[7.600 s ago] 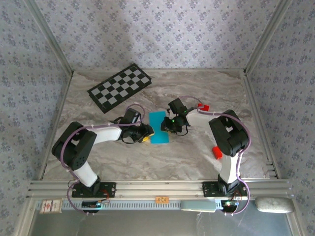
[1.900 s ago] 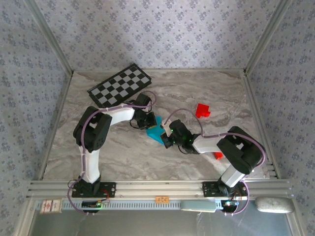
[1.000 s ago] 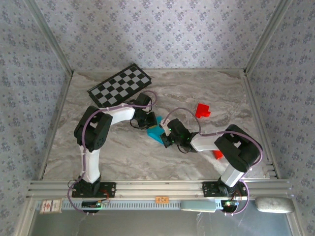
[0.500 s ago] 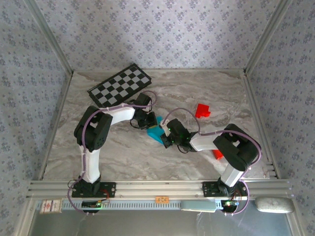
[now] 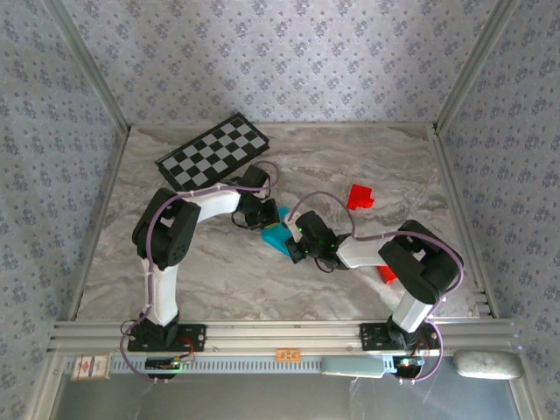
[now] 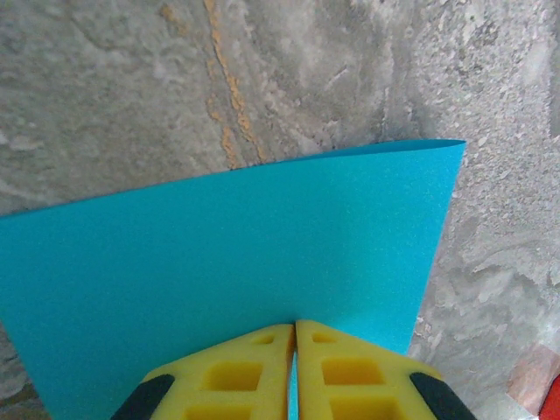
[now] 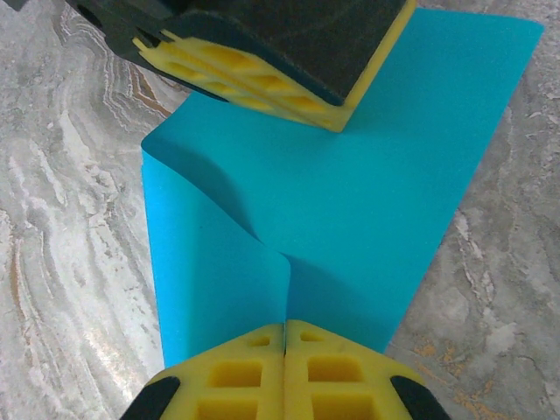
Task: Fold a paper plane with a square sheet of paper (pick it up from the middle)
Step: Third fold the triangle at the center of the table.
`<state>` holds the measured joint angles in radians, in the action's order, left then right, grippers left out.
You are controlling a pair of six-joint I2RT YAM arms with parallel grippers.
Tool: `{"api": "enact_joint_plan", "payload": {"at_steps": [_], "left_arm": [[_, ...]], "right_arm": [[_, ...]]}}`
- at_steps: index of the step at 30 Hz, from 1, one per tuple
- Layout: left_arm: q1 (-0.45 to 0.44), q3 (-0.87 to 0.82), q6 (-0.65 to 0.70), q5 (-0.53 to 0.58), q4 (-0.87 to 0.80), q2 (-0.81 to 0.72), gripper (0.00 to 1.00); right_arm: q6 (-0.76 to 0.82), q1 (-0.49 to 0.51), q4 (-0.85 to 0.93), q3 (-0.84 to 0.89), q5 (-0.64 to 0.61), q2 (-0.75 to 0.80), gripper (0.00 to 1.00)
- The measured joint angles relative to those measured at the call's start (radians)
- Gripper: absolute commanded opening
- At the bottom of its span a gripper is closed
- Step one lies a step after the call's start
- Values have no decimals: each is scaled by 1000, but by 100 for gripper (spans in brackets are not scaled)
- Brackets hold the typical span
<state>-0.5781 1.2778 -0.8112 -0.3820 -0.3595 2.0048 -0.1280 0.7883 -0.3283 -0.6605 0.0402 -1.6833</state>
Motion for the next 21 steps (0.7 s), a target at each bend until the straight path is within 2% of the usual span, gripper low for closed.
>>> {"api": "enact_joint_plan", "payload": {"at_steps": [5, 13, 21], "left_arm": [[0, 3, 0, 1, -5, 0, 11], [10, 3, 0, -3, -15, -30, 22], [82, -185, -79, 24, 58, -263, 23]], "right_arm": [[-8, 0, 2, 0, 0, 0, 4], [-23, -4, 3, -5, 1, -5, 4], [-50, -16, 0, -5, 20, -6, 4]]}}
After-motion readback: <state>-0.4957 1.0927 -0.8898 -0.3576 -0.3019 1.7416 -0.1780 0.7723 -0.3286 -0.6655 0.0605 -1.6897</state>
